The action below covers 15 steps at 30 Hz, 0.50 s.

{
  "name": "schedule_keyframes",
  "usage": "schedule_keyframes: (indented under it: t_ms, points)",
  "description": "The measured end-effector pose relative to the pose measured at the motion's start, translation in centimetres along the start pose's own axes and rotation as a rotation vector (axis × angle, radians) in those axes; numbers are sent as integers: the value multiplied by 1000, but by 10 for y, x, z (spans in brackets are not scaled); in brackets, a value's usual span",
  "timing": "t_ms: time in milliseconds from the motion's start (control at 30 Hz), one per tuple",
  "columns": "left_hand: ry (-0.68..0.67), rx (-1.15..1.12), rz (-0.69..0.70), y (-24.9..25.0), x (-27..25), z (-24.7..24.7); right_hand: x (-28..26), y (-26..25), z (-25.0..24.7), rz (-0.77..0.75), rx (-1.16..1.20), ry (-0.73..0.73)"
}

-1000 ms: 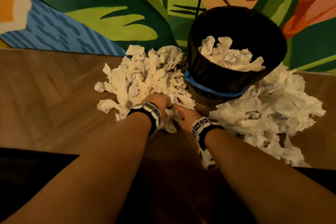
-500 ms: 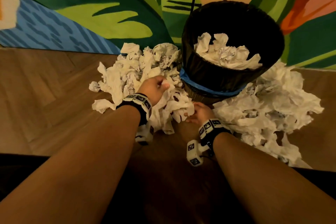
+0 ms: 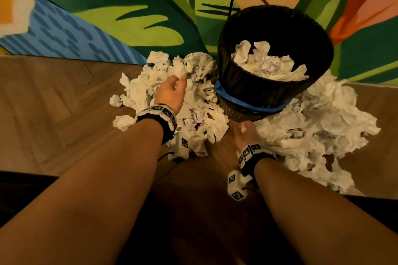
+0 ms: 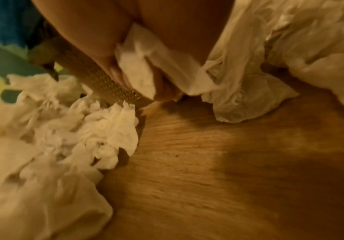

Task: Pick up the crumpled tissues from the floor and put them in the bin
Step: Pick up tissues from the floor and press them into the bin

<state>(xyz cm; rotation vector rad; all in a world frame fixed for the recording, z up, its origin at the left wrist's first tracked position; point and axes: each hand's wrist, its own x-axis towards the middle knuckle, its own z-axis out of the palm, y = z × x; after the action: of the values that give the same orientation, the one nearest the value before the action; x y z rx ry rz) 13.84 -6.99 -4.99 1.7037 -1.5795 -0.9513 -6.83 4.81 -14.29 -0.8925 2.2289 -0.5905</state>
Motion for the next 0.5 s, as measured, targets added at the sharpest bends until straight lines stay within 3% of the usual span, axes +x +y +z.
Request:
schedule_keyframes:
  t_ms: [100, 200, 333, 500]
  points:
    - [-85, 152, 42, -10, -8, 4, -3, 3, 10, -106, -65, -136]
    - [-292, 324, 134, -19, -21, 14, -2, 0, 21, -216, -78, -262]
    - [-521, 620, 185, -27, -37, 29, 0, -11, 27, -152, -77, -378]
    - [-579, 830, 140, -43, -57, 48, 4, -17, 28, -119, -63, -403]
